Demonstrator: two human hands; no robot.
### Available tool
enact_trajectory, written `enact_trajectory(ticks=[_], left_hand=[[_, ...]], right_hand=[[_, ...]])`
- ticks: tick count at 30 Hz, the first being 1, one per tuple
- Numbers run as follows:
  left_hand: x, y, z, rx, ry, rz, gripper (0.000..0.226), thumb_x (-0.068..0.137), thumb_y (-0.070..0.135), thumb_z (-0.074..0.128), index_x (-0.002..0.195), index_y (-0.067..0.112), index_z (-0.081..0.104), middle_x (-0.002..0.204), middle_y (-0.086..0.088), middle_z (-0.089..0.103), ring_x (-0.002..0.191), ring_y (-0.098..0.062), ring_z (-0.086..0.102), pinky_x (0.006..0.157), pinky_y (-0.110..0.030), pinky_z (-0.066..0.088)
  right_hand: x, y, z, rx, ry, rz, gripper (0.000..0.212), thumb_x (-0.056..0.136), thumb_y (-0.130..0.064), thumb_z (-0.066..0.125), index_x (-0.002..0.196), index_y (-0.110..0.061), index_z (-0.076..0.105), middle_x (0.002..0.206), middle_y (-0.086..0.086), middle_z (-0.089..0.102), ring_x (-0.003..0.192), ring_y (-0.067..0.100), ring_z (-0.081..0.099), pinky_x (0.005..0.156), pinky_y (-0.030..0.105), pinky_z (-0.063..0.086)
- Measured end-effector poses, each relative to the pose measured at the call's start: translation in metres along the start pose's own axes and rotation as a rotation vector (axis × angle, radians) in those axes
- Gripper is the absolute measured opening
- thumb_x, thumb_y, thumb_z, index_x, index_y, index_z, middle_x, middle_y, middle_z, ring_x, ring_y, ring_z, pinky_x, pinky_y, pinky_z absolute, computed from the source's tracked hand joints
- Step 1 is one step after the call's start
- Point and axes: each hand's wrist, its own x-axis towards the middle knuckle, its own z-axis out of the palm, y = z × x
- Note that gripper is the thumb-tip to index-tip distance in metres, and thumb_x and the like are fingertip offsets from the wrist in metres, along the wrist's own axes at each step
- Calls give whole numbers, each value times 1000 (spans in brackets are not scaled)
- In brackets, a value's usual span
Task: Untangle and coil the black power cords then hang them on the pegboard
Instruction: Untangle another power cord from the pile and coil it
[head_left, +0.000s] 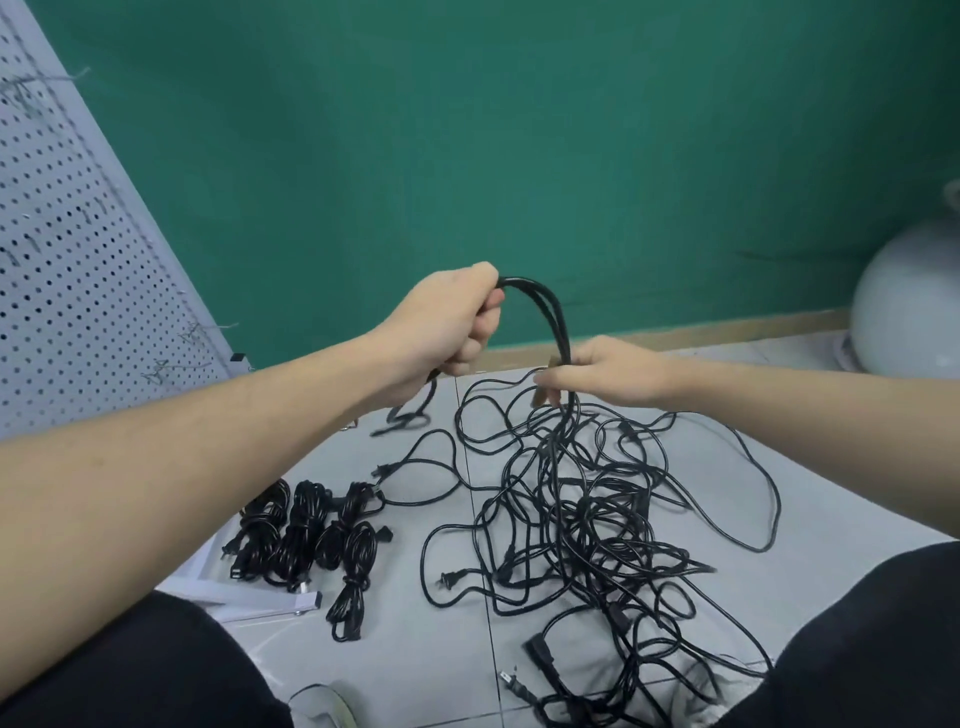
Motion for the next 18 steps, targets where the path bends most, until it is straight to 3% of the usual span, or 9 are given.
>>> enact_trajectory(ticks=[3,6,9,11,13,14,16,18], left_hand=[[1,5,-5,-114,40,31,28,100,22,31,72,25,32,53,8,24,44,-12,11,44,-20,11],[0,3,-10,-137,43,25,28,101,23,30,72,24,31,54,7,21,44,-12,10,44,-21,9],[-2,-2,-15,-146,13,2,30,103,25,31,73,24,31,57,6,20,44,-11,10,46,-23,6],[1,-8,-22,-103,-11,-47,30,103,26,30,73,24,31,59,5,20,46,-12,10,46,-24,7],[4,-16,-31,-2,-34,-110,29,102,28,30,74,24,33,61,4,22,46,-13,11,43,-22,11],[6,-21,-35,47,-50,-146,28,101,28,29,74,24,34,61,4,24,46,-14,13,42,-22,15],[6,-31,-43,108,-83,-213,27,100,31,29,77,23,38,61,2,32,45,-16,23,44,-24,27],[3,-40,-50,123,-99,-235,29,102,32,29,82,19,46,62,-2,44,48,-22,40,51,-29,44]], right_hand=[[4,5,10,49,-58,37,22,98,-40,61,100,-24,76,100,-17,75,100,-2,65,102,26,44],[3,9,5,23,-71,45,19,99,-37,60,100,-27,76,106,-17,74,104,-2,65,107,29,43],[-1,9,-7,88,41,53,24,98,-42,62,95,-23,78,100,-13,76,104,1,67,105,26,42],[-1,12,-13,296,155,56,31,100,-36,60,85,-11,69,80,2,76,96,18,73,105,35,49],[0,9,-18,426,269,58,30,103,-29,56,78,-13,55,53,-1,57,65,22,69,94,48,56],[0,6,-21,431,316,51,30,104,-27,54,77,-16,50,49,-7,46,52,16,56,83,48,55],[1,-3,-26,397,379,16,31,104,-25,54,75,-19,44,52,-10,36,47,12,35,65,38,42],[-3,-18,-30,253,419,-32,31,102,-24,55,74,-19,43,58,-5,36,51,15,34,60,32,38]])
